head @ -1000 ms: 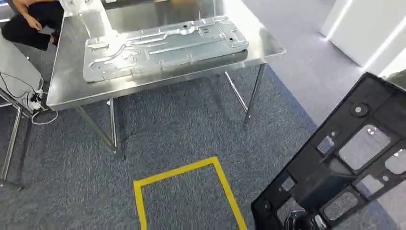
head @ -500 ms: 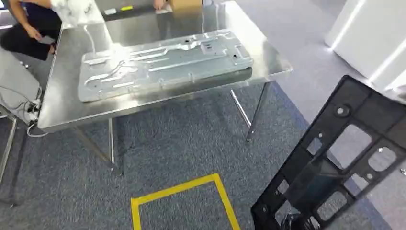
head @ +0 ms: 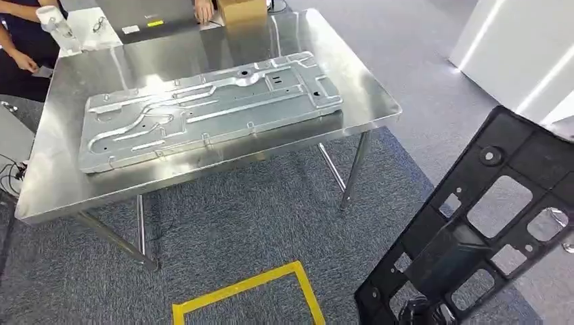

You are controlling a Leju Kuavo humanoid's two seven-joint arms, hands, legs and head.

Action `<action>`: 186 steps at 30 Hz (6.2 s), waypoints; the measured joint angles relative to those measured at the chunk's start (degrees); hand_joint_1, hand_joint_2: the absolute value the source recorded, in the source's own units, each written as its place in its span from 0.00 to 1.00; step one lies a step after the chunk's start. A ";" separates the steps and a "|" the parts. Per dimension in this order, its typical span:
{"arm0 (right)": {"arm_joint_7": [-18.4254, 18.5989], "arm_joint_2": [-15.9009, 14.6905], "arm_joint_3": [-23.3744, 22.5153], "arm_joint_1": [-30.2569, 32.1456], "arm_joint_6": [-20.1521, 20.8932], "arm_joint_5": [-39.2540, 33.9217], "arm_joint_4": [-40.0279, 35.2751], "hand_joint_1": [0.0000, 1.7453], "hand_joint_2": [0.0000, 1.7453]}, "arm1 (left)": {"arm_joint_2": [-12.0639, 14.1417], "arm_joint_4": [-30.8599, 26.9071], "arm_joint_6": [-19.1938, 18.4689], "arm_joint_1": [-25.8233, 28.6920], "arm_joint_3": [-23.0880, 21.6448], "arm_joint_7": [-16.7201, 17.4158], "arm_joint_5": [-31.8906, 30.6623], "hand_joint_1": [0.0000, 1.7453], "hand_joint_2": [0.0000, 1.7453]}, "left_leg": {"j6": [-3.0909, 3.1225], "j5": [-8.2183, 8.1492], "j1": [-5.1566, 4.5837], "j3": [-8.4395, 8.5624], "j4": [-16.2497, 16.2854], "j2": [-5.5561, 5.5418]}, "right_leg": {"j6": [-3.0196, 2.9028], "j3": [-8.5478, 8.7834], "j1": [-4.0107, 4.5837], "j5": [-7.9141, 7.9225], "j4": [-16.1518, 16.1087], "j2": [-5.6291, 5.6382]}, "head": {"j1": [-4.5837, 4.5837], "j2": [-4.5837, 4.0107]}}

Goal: Take the parts from the cabinet and place them on the table.

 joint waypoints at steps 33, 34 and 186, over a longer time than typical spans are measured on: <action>4.90 0.00 2.19 -0.65 -1.64 8.59 4.33 1.00 1.00 | 0.13 0.00 1.01 -0.30 0.28 -0.17 -0.81 0.00 1.00 | 0.53 -0.94 0.15 2.67 -1.83 2.45 | 0.47 -3.29 0.39 3.20 0.28 -6.91 | 0.07 0.00; 4.90 0.00 2.23 -0.67 -1.66 8.61 4.33 1.00 1.00 | 0.07 0.00 1.01 -0.21 0.28 -0.15 -0.92 0.00 1.00 | 0.63 -0.17 0.69 3.45 -2.61 2.09 | 0.88 -3.20 0.15 2.69 1.10 -5.83 | 0.04 0.00; 37.00 -21.73 36.11 -78.11 -5.49 77.61 74.55 0.00 1.00 | 2.23 0.17 -5.22 -4.43 -10.69 2.54 -5.81 0.00 0.00 | -1.09 -1.76 1.86 4.72 -2.09 -0.07 | 2.11 -10.09 -0.69 11.94 -0.98 -1.55 | 0.04 -0.02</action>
